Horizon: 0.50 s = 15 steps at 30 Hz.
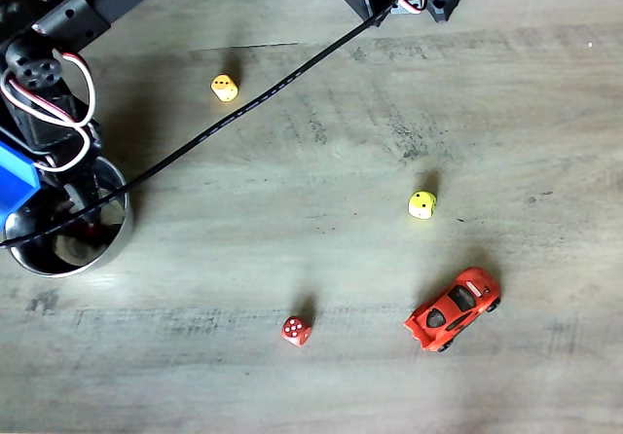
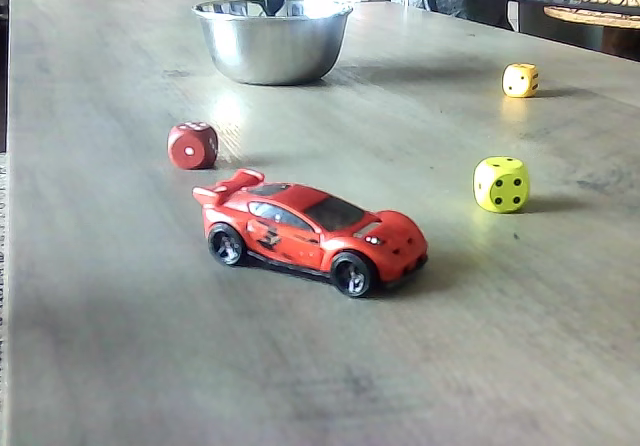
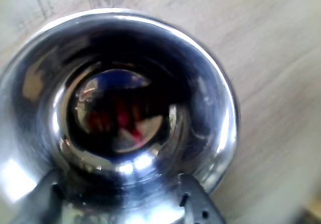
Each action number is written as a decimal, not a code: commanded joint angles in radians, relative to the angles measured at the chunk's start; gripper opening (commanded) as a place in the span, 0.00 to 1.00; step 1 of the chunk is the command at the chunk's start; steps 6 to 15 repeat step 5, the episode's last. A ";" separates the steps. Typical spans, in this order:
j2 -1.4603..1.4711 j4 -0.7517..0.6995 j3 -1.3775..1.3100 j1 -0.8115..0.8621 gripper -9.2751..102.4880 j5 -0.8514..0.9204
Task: Pick up the lego figure and place in bowl
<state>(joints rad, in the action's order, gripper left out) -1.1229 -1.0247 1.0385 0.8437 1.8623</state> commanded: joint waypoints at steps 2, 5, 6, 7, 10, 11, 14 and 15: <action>-0.115 -0.015 -0.051 -0.003 0.25 -0.009; -0.155 -0.078 -0.051 -0.008 0.14 -0.009; -0.155 -0.078 -0.051 -0.008 0.14 -0.009; -0.155 -0.078 -0.051 -0.008 0.14 -0.009; -0.155 -0.078 -0.051 -0.008 0.14 -0.009; -0.155 -0.078 -0.051 -0.008 0.14 -0.009; -0.155 -0.078 -0.051 -0.008 0.14 -0.009; -0.155 -0.078 -0.051 -0.008 0.14 -0.009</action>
